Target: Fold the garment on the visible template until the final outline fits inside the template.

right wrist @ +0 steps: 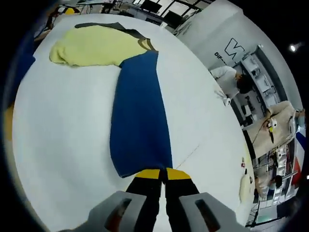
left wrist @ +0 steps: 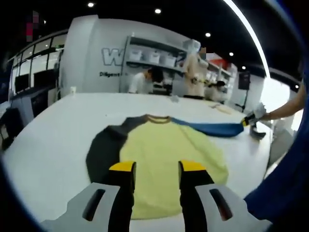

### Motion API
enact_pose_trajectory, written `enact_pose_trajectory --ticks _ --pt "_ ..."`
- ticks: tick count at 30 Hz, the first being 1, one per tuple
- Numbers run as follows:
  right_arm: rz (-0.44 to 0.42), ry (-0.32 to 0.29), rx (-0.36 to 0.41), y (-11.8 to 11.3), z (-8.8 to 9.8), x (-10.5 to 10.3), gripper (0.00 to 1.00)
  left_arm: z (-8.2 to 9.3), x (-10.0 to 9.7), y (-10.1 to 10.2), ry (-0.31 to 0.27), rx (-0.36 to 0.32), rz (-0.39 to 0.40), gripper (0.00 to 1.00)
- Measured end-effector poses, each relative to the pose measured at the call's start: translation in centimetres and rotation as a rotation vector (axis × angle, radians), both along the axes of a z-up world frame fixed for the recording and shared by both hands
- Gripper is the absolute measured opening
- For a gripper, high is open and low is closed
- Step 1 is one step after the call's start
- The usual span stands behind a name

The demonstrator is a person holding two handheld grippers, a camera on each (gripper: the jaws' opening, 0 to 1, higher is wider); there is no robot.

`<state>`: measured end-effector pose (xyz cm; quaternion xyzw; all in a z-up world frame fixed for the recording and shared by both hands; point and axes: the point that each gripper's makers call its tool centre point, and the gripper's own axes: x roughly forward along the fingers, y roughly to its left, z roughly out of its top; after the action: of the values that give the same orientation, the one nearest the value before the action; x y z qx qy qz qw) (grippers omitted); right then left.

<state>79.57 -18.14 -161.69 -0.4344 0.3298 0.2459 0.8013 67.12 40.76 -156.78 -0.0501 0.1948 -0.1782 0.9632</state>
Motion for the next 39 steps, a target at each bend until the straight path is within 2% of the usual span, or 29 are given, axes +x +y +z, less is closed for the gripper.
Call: enact_pose_trajectory --ticks 4,12,17,21,23,26,29,31,33,35,37,39 --pt "-0.043 -0.005 -0.001 -1.2 -1.0 1.5 0.0 -0.1 -0.1 0.4 0.004 0.005 0.015 0.31" --pt "-0.076 -0.026 -0.005 -2.5 -0.6 3.9 0.0 0.5 -0.6 1.0 0.001 0.022 0.044 0.31" --pt "-0.081 -0.013 -0.012 -3.3 -1.1 4.6 0.0 0.5 -0.7 1.2 0.001 0.025 0.06 0.31" --pt "-0.093 0.013 -0.005 -3.6 -1.8 4.4 0.0 0.2 -0.8 0.9 0.009 0.025 0.066 0.31" --pt "-0.084 0.06 -0.014 -3.6 -3.0 3.7 0.0 0.1 -0.8 0.6 0.013 0.023 0.067 0.31" --pt "-0.114 0.076 -0.008 -4.0 -3.3 2.5 0.0 0.1 -0.9 0.4 0.015 0.017 0.07 0.31" --pt "-0.144 0.092 -0.008 -4.9 -3.9 1.5 0.14 0.2 -0.9 0.2 0.012 0.013 0.072 0.31" --pt "-0.163 0.098 -0.016 -5.4 -3.6 0.5 0.15 0.1 -0.9 0.5 0.011 0.013 0.075 0.31" --pt "-0.2 0.086 0.014 -6.1 -3.1 -0.2 0.14 0.1 -0.9 0.8 0.01 0.009 0.081 0.31" --pt "-0.233 0.042 0.052 -5.6 -2.1 -0.9 0.16 -0.2 -0.8 1.4 0.012 0.007 0.089 0.31" --pt "-0.239 0.035 0.06 -5.4 -1.9 -1.3 0.17 -0.6 -0.8 2.0 0.017 0.007 0.098 0.31" --pt "-0.241 0.022 0.078 -4.3 -1.4 -2.5 0.17 -0.8 -0.8 2.8 0.02 0.005 0.11 0.31"
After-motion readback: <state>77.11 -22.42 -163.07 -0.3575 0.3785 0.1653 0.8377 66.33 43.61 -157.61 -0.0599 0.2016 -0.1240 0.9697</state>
